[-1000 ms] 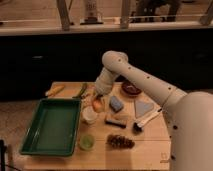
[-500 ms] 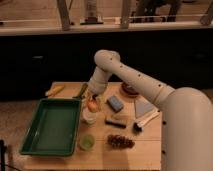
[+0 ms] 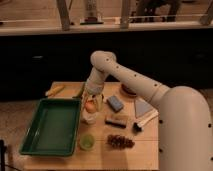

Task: Place apple in paper cup

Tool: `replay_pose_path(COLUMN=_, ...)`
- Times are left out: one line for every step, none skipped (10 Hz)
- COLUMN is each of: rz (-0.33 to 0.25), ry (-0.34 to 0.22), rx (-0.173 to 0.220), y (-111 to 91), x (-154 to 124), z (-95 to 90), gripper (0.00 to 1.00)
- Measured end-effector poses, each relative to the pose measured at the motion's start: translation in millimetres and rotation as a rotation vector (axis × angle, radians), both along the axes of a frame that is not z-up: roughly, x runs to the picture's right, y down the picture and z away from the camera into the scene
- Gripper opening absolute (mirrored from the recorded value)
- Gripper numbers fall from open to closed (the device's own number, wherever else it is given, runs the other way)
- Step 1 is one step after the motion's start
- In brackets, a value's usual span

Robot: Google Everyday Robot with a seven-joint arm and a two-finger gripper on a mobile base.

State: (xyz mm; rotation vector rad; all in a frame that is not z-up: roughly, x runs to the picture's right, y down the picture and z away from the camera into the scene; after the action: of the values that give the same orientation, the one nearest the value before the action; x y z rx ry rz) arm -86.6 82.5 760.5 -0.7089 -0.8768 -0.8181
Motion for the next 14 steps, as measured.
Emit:
replay_pose_path(rz=-0.001, ry=-0.007, rx=0.001, y=0.0, x=-1.6, z=0.3, gripper=0.05)
replay_pose_path(rz=-0.005, ry=-0.014, rx=0.000, y=0.3, x=-3.1, z=0.4, gripper=0.05)
replay_pose_path(rz=-0.010, ry=-0.022, rx=-0.003, y=0.6, x=-5.4, z=0.5, gripper=0.06)
replay_pose_path(rz=-0.010, ry=-0.026, rx=-0.006, y=0.5, x=-5.7, z=0.6, gripper=0.12)
replay_pose_path(rz=-0.007, ry=-0.027, rx=-0.011, y=0.1, x=-4.5, z=1.2, gripper=0.24)
replay_pose_path(rz=-0.006, ry=-0.027, rx=-0.015, y=0.2, x=-3.6, z=1.4, gripper=0.35)
replay_pose_path(rz=-0.005, ry=-0.029, rx=-0.019, y=0.5, x=-3.3, z=1.9, gripper=0.44)
replay_pose_path(rz=-0.005, ry=-0.034, rx=-0.028, y=1.6, x=-2.7, z=2.7, gripper=0.55)
replay_pose_path(rz=-0.006, ry=-0.034, rx=-0.028, y=1.7, x=-3.0, z=2.7, gripper=0.65)
replay_pose_path(rz=-0.007, ry=-0.034, rx=-0.028, y=2.4, x=-2.9, z=2.8, gripper=0.74)
replay_pose_path(rz=-0.007, ry=-0.032, rx=-0.028, y=2.6, x=-2.2, z=2.8, gripper=0.79)
replay_pose_path(rz=-0.006, ry=-0.031, rx=-0.028, y=2.7, x=-1.4, z=2.8, gripper=0.80)
replay_pose_path(rz=-0.006, ry=-0.036, rx=-0.028, y=2.4, x=-1.6, z=3.3, gripper=0.80)
replay_pose_path(rz=-0.006, ry=-0.039, rx=-0.027, y=2.0, x=-2.2, z=3.1, gripper=0.80)
